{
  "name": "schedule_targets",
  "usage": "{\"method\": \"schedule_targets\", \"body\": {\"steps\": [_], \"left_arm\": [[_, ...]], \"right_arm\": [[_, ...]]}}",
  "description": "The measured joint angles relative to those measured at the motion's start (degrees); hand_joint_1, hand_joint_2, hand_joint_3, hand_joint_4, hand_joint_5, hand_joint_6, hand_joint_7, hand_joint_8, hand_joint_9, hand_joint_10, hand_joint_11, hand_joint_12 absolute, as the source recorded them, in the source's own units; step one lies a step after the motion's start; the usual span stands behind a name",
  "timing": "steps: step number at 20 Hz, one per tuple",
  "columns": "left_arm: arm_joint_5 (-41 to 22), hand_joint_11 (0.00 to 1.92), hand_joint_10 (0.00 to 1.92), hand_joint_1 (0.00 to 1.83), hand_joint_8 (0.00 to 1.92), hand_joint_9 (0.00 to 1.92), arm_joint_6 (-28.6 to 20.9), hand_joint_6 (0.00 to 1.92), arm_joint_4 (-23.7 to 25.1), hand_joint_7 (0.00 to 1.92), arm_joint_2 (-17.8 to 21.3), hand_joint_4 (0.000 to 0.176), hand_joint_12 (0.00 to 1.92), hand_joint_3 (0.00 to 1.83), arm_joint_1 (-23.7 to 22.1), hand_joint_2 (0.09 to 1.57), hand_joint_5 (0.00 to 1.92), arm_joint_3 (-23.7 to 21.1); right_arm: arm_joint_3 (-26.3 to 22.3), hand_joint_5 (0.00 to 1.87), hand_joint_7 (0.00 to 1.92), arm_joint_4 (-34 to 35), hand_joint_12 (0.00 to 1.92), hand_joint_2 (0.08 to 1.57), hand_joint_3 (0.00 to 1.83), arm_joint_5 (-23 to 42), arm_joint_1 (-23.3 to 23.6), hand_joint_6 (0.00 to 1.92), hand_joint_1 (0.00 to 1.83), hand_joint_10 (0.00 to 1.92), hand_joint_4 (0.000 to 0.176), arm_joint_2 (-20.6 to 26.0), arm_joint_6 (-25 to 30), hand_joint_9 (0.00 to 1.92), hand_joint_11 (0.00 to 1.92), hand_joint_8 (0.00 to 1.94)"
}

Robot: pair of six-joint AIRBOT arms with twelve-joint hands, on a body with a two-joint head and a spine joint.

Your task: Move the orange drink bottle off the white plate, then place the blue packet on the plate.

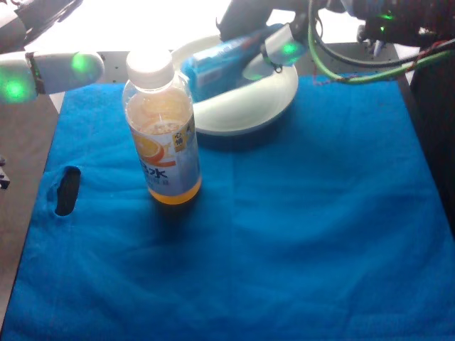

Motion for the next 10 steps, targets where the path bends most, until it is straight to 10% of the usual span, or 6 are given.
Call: {"method": "schedule_targets", "body": {"steps": [2, 3, 4, 8, 9, 10], "left_arm": [[-0.37, 0.0, 0.0, 0.29, 0.0, 0.0, -0.37, 0.0, 0.68, 0.0, -0.22, 0.102, 0.0, 0.0, -0.28, 0.82, 0.0, 0.0], [-0.42, 0.0, 0.0, 0.28, 0.0, 0.0, -0.44, 0.0, 1.25, 0.0, -0.22, 0.1, 0.0, 0.01, -0.28, 0.84, 0.0, 0.0], [-0.11, 0.01, 0.0, 0.28, 0.0, 0.0, -0.44, 0.0, 1.57, 0.0, -0.24, 0.094, 0.0, 0.01, -0.74, 0.84, 0.0, 0.0], [-0.68, 0.0, 0.0, 0.27, 0.0, 0.0, -0.87, 0.0, 1.38, 0.0, -0.22, 0.102, 0.0, 0.0, -0.92, 0.84, 0.0, 0.0], [-0.72, 0.0, 0.0, 0.28, 0.0, 0.0, -0.92, 0.0, 1.46, 0.0, -0.22, 0.098, 0.0, 0.0, -0.94, 0.84, 0.0, 0.0], [-0.76, 0.0, 0.0, 0.28, 0.0, 0.0, -1.01, 0.0, 1.44, 0.0, -0.22, 0.098, 0.0, 0.0, -0.94, 0.84, 0.0, 0.0]], "right_arm": [[0.68, 0.96, 0.95, -0.02, 1.45, 1.14, 0.0, -0.68, -0.72, 0.78, 1.26, 1.06, 0.0, -0.2, 0.02, 0.89, 0.71, 1.25], [0.79, 0.98, 0.99, 0.09, 1.33, 1.12, 0.0, -0.85, -1.01, 0.8, 1.25, 0.85, 0.0, -0.24, -0.02, 0.95, 0.74, 1.16], [0.98, 0.96, 1.01, 0.33, 1.22, 1.1, 0.0, -0.81, -1.07, 0.8, 1.35, 1.14, 0.0, -0.24, 0.04, 1.0, 0.79, 0.96], [1.09, 0.91, 1.01, 0.85, 1.17, 1.13, 0.0, -1.07, -1.49, 0.94, 1.24, 0.29, 0.0, -0.61, 0.04, 1.14, 0.75, 1.09], [1.09, 0.79, 0.99, 0.66, 1.15, 1.13, 0.0, -1.05, -1.49, 0.95, 1.37, 1.24, 0.0, -0.74, 0.02, 0.97, 0.72, 1.01], [1.09, 0.79, 0.99, 0.74, 1.15, 1.13, 0.0, -1.01, -1.49, 0.95, 1.37, 1.24, 0.0, -0.76, 0.02, 0.97, 0.72, 1.01]]}}
